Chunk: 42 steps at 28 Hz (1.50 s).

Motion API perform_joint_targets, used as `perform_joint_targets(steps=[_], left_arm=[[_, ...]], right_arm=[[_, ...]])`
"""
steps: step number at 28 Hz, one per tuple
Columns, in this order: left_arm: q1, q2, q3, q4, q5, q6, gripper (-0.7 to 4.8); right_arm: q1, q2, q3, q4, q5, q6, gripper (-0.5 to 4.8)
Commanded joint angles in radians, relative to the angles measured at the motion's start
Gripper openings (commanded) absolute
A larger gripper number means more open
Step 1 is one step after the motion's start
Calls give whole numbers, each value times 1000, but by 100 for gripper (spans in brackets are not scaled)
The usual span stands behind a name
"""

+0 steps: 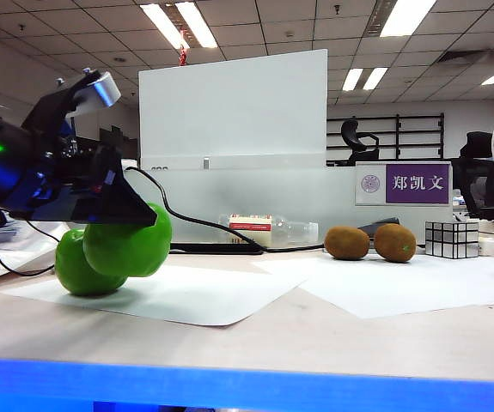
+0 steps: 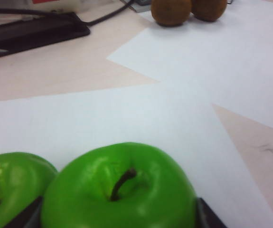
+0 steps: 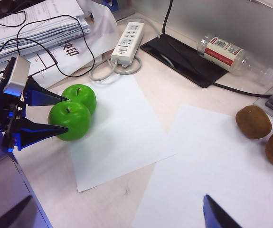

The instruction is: Put the same fruits together.

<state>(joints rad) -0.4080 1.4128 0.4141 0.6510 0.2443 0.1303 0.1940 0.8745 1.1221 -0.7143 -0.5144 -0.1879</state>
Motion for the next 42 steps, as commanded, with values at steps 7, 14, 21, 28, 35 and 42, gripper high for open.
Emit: perform_joint_targets(steps=[7, 14, 21, 28, 35, 42], left_arm=[[0, 19, 2, 16, 74, 36, -5], [-1, 93, 2, 19, 74, 34, -5], [-1, 102, 3, 46, 74, 35, -1], [-1, 102, 5, 45, 106, 42, 110], [-1, 102, 5, 45, 108, 42, 325], [-1, 102, 5, 45, 84, 42, 479]], right_arm=[[2, -3, 3, 15, -4, 26, 479], [2, -3, 3, 15, -4, 28, 479], [2, -3, 3, 16, -4, 28, 479], [2, -3, 3, 17, -4, 28, 479], [2, -3, 3, 17, -4, 28, 479], [2, -3, 3, 16, -4, 28, 479]])
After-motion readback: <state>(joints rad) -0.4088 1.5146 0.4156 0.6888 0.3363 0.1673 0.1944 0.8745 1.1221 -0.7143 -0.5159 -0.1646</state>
